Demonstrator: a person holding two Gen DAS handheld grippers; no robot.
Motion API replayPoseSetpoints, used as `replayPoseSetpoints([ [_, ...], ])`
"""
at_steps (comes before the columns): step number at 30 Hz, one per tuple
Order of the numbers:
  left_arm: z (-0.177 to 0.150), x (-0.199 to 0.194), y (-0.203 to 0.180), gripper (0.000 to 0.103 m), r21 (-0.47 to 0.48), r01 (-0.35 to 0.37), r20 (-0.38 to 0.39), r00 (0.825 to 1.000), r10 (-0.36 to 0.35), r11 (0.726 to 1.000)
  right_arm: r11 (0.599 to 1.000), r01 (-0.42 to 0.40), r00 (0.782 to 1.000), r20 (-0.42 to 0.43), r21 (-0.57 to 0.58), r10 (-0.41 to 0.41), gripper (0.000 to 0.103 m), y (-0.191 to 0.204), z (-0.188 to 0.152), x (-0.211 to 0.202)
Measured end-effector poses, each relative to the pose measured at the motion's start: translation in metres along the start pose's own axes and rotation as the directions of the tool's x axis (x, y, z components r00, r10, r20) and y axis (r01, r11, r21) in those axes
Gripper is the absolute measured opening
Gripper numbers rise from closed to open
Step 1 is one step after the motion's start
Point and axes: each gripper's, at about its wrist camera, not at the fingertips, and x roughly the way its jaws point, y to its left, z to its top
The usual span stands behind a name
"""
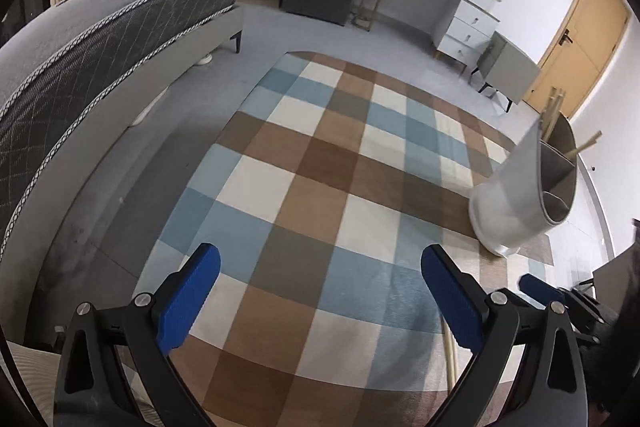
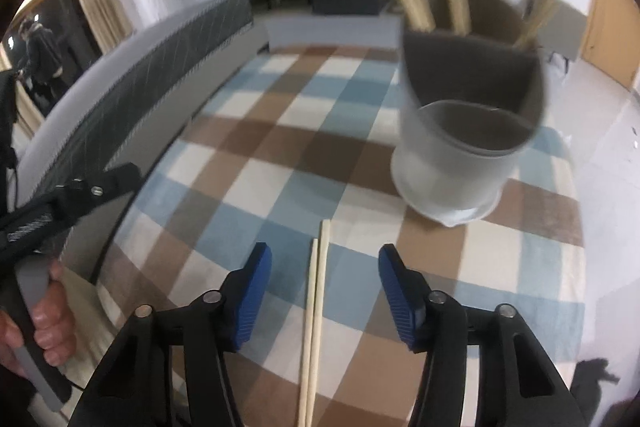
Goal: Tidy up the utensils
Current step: 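Lower both open grippers toward the last loose chopsticks, then grasp a chopstick with the right gripper while the left gripper grasps the last one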
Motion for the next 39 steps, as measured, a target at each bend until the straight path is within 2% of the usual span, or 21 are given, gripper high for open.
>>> replayPoseSetpoints([
  [3,0.001,0.002,0.003,0.098,-0.010,0.008,-0.023,1.000,-0.008,1.000,1.000,-0.001,0.998,-0.062,-0.014,0.000,0.052,0.000,0.009,0.021],
  [6,0.002,0.004,0.006,0.098,-0.015,0.014,-0.039,0.999,-0.014,1.000,1.000,0.008,0.994,-0.109,-0.021,-0.010,0.044,-0.001,0.015,0.036],
  [7,0.002,0.003,0.006,0.098,-0.020,0.019,-0.047,0.999,-0.020,1.000,1.000,0.006,0.992,-0.125,-0.020,-0.008,0.039,0.000,0.017,0.041],
  [9,0.003,0.004,0.009,0.098,-0.032,0.028,-0.058,0.998,-0.030,0.999,1.000,0.008,0.987,-0.163,-0.026,-0.012,0.037,0.001,0.021,0.051],
  [15,0.005,0.006,0.017,0.098,-0.070,0.042,-0.087,0.995,-0.048,0.997,0.998,0.025,0.975,-0.218,-0.050,-0.036,0.034,0.006,0.027,0.070],
  [17,0.005,0.007,0.019,0.098,-0.082,0.051,-0.100,0.993,-0.059,0.995,0.998,0.038,0.971,-0.235,-0.055,-0.050,0.030,0.007,0.029,0.076],
  [21,0.006,0.005,0.022,0.098,-0.097,0.064,-0.107,0.992,-0.074,0.993,0.996,0.055,0.964,-0.258,-0.064,-0.070,0.028,0.009,0.031,0.083],
  [22,0.006,0.005,0.022,0.098,-0.098,0.066,-0.106,0.991,-0.076,0.993,0.996,0.056,0.961,-0.267,-0.065,-0.072,0.024,0.009,0.031,0.085],
  [27,0.007,0.004,0.022,0.098,-0.099,0.070,-0.109,0.991,-0.081,0.993,0.992,0.093,0.952,-0.283,-0.083,-0.113,0.020,0.015,0.033,0.091],
  [30,0.007,0.004,0.022,0.098,-0.098,0.070,-0.112,0.990,-0.081,0.993,0.988,0.125,0.949,-0.280,-0.092,-0.146,0.013,0.018,0.035,0.094],
  [34,0.007,0.004,0.023,0.098,-0.099,0.071,-0.114,0.990,-0.082,0.993,0.986,0.136,0.950,-0.271,-0.094,-0.156,0.006,0.021,0.036,0.094],
  [39,0.007,0.004,0.024,0.098,-0.096,0.067,-0.114,0.990,-0.078,0.993,0.986,0.139,0.960,-0.232,-0.095,-0.157,0.005,0.020,0.036,0.092],
])
